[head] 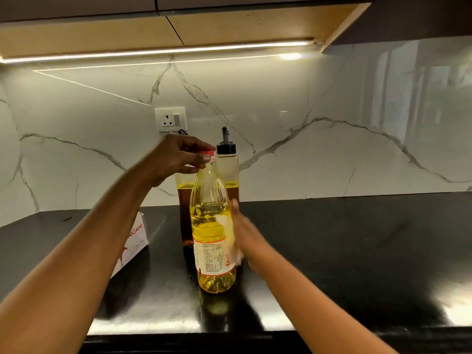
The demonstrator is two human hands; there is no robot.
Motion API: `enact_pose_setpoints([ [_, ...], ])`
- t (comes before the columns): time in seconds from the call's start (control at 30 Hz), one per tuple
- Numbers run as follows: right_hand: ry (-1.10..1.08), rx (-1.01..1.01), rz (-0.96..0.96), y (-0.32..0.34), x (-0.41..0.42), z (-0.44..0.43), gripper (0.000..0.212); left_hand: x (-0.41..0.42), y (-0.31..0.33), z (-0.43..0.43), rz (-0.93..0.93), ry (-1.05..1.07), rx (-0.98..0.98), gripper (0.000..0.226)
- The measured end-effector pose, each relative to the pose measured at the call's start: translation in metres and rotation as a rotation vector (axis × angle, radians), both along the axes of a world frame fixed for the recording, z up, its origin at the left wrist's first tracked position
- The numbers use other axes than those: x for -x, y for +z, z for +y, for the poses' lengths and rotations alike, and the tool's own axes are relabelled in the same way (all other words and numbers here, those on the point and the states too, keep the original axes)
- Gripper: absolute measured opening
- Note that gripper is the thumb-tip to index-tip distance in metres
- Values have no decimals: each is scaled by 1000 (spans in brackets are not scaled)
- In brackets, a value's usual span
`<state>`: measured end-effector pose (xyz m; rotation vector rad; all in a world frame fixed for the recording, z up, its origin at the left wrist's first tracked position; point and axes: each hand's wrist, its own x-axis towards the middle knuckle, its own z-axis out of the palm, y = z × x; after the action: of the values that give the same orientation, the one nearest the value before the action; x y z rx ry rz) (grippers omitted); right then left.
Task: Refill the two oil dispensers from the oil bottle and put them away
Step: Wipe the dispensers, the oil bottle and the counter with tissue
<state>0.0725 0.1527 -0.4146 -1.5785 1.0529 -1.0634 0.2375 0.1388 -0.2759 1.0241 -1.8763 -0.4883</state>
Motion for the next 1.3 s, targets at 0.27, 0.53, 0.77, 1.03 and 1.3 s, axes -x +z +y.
enact_pose_setpoints([
  [0.27, 160, -279, -341, 19, -3, 5, 80, -2, -2, 2, -20, -95, -5, 28],
  [0.53, 145, 136, -113, 49, -4, 8, 68, -16, -3, 3, -24, -229, -31, 35],
  [0.77, 301, -93, -21, -50, 5, 15, 52, -21, -3, -2, -1, -289, -82, 42],
  [1.03, -195, 215, 142, -49, -8, 4, 67, -3, -4, 2, -69, -79, 34, 23],
  [1.3, 33, 52, -103, -14, 1, 2, 73, 26, -4, 0, 3, 80, 140, 19],
])
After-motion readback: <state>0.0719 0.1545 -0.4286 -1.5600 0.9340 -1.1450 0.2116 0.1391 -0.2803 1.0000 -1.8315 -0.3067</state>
